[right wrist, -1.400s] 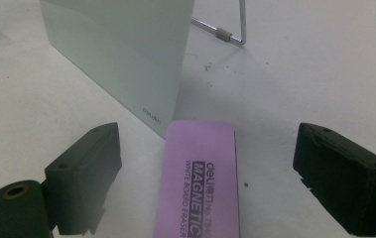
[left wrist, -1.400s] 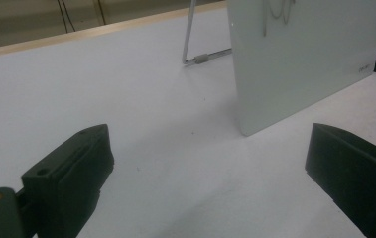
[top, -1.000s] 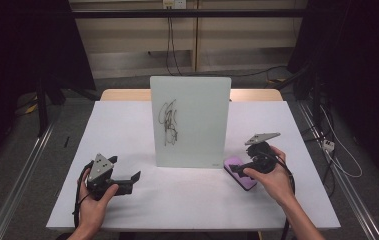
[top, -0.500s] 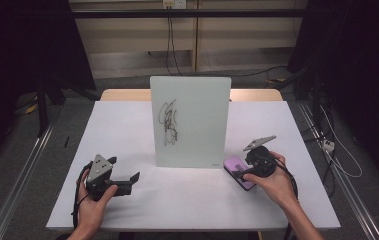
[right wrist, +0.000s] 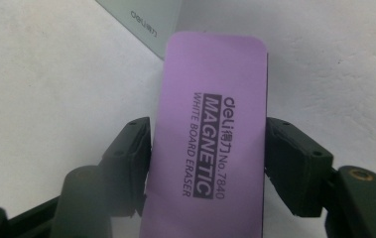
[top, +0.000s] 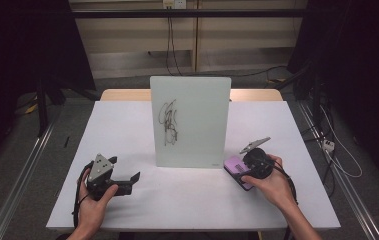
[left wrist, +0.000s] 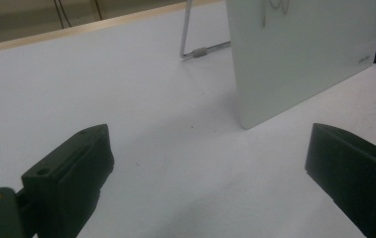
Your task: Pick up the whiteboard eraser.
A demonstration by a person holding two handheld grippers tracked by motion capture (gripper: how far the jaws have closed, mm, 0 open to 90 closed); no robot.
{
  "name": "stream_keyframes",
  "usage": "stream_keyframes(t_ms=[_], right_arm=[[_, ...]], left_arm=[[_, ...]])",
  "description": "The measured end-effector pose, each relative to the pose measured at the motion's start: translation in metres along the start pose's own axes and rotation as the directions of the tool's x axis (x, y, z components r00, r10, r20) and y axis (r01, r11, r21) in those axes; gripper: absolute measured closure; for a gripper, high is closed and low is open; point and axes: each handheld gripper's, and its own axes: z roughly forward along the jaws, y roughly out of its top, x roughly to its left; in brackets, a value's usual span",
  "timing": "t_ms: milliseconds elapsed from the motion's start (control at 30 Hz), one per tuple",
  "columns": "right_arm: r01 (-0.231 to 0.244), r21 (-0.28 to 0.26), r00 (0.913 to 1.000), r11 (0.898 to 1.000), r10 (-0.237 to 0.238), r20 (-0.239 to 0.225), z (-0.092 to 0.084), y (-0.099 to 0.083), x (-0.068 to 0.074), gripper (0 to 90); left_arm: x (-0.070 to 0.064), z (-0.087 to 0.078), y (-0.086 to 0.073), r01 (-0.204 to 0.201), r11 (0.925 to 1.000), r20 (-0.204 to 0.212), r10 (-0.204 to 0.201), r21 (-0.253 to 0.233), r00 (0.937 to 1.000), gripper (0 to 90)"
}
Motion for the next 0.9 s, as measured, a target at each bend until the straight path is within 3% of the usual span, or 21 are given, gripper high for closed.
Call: stream_keyframes(t_ms=[267, 533, 900], right_arm=[[-0.015, 0.019, 0.9999, 1.000, 0.015, -0.001, 0.002, 0.000, 0.000, 39.9], [-0.019, 0.023, 0.9998, 1.000, 0.019, 0.004, 0.000, 0.000, 0.001, 41.7], [-0.046, -0.032, 0.9989, 0.998, 0.046, -0.010, -0.010, -0.003, -0.006, 41.8]], left_arm=[[-0.001, 0.001, 0.000, -0.018, 0.9998, -0.002, 0.018, 0.008, 0.9998, 4.5], [-0.001, 0.001, 0.000, -0.011, 0.9999, 0.003, 0.011, 0.007, 0.9999, 4.5], [-0.002, 0.002, 0.000, -0.014, 0.9998, 0.011, 0.014, 0.012, 0.9998, 4.5]])
